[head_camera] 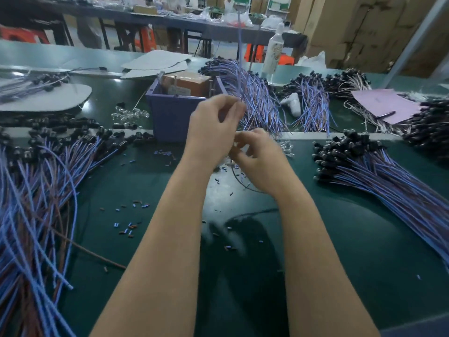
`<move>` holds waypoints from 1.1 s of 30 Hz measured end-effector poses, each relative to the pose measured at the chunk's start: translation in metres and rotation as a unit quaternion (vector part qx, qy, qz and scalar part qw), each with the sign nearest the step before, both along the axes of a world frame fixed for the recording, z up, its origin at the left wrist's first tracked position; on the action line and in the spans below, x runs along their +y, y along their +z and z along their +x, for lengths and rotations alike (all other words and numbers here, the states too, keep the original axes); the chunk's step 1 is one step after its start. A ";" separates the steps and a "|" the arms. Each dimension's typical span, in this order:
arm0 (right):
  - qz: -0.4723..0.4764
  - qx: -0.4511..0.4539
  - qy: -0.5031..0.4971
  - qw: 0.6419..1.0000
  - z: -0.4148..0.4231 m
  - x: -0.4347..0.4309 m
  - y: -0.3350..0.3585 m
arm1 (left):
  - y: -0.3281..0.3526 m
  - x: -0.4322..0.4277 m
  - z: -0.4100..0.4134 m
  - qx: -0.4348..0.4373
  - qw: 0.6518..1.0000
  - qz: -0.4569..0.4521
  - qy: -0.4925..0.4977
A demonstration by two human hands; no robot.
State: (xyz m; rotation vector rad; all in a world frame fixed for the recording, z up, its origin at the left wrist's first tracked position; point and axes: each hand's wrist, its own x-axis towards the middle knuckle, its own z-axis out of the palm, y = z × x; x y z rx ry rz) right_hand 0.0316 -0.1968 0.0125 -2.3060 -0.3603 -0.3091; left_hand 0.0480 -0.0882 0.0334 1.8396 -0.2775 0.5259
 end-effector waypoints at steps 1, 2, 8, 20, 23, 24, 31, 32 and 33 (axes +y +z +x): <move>-0.012 -0.026 -0.029 0.999 -0.002 -0.011 0.007 | 0.013 -0.011 -0.003 -0.030 0.999 0.010 -0.028; 0.003 -0.059 -0.064 0.996 -0.006 -0.023 0.014 | 0.027 -0.024 -0.008 -0.053 0.997 0.010 -0.059; 0.373 -0.199 -0.263 0.867 -0.030 -0.103 0.031 | 0.034 -0.108 -0.021 0.109 0.981 0.149 -0.053; 0.665 -0.003 -0.404 0.628 -0.062 -0.211 -0.041 | -0.046 -0.285 0.007 0.309 0.921 -0.065 -0.226; 0.716 0.042 -0.349 0.603 -0.059 -0.217 -0.049 | -0.069 -0.291 0.015 0.268 0.937 0.157 -0.160; 0.722 0.042 -0.337 0.604 -0.058 -0.217 -0.050 | -0.074 -0.289 0.017 0.263 0.936 0.181 -0.151; 0.668 0.028 -0.357 0.652 -0.046 -0.202 -0.052 | -0.082 -0.254 0.015 0.277 0.938 0.061 -0.199; 0.652 0.028 -0.364 0.664 -0.046 -0.195 -0.050 | -0.082 -0.242 0.014 0.278 0.940 0.036 -0.192; 0.642 0.022 -0.357 0.679 -0.044 -0.185 -0.047 | -0.082 -0.228 0.013 0.277 0.942 0.012 -0.188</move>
